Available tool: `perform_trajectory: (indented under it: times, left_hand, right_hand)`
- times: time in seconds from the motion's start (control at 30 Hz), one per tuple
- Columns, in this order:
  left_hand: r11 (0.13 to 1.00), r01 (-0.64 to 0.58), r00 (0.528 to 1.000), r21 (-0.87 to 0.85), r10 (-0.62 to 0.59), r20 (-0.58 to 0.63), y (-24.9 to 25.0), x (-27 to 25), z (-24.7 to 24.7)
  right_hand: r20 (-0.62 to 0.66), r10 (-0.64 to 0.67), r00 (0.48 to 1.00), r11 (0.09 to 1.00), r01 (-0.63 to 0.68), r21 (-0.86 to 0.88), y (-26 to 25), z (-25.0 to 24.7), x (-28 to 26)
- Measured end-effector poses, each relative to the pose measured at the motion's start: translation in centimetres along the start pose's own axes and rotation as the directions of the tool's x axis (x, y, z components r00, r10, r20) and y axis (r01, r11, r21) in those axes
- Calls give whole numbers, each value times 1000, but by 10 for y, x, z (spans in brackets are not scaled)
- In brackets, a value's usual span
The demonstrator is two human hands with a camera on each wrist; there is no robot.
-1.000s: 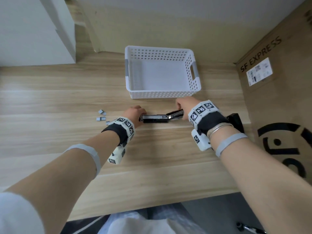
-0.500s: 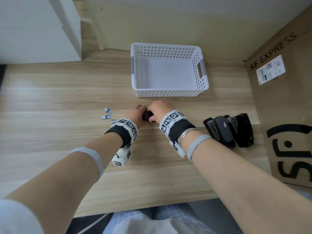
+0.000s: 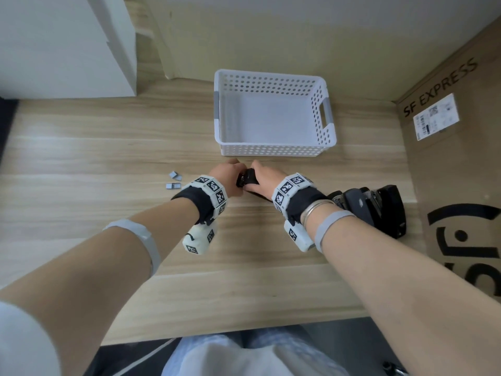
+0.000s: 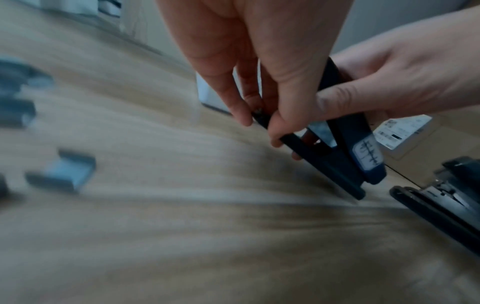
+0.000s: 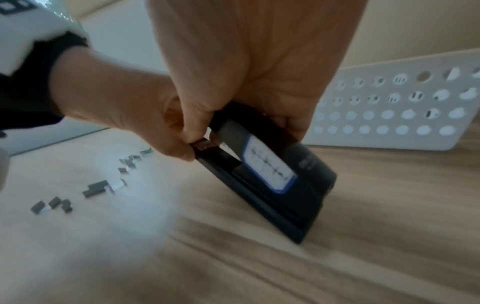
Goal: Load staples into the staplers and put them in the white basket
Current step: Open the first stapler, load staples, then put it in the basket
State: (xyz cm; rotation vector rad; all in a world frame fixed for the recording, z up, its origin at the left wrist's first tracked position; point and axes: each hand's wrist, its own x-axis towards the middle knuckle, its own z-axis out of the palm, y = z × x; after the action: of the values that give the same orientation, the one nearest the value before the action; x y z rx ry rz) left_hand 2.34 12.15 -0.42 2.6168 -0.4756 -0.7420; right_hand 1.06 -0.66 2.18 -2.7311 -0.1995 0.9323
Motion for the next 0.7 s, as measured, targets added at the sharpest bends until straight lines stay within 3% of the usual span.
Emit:
perform_trajectory:
  times: [0.17, 0.3, 0.47, 0.6, 0.7]
  left_hand:
    - [996, -86, 994, -7, 86, -60, 9, -4, -37]
    - [981, -168, 971, -102, 147, -187, 11, 2, -70]
    - [989, 16, 922, -146, -71, -382, 6, 30, -115]
    - [978, 173, 919, -117, -203, -337, -16, 56, -131]
    - [975, 208, 908, -76, -221, -357, -30, 74, -136]
  right_hand:
    - [-26, -55, 998, 996, 56, 67, -2, -42, -6]
    - [-115, -32, 993, 991, 47, 127, -5, -77, -3]
    - [-193, 47, 980, 986, -15, 166, -11, -127, 27]
    - [-173, 198, 965, 952, -147, 267, -26, -141, 67]
    - [-179, 301, 937, 905, -221, 364, -41, -139, 98]
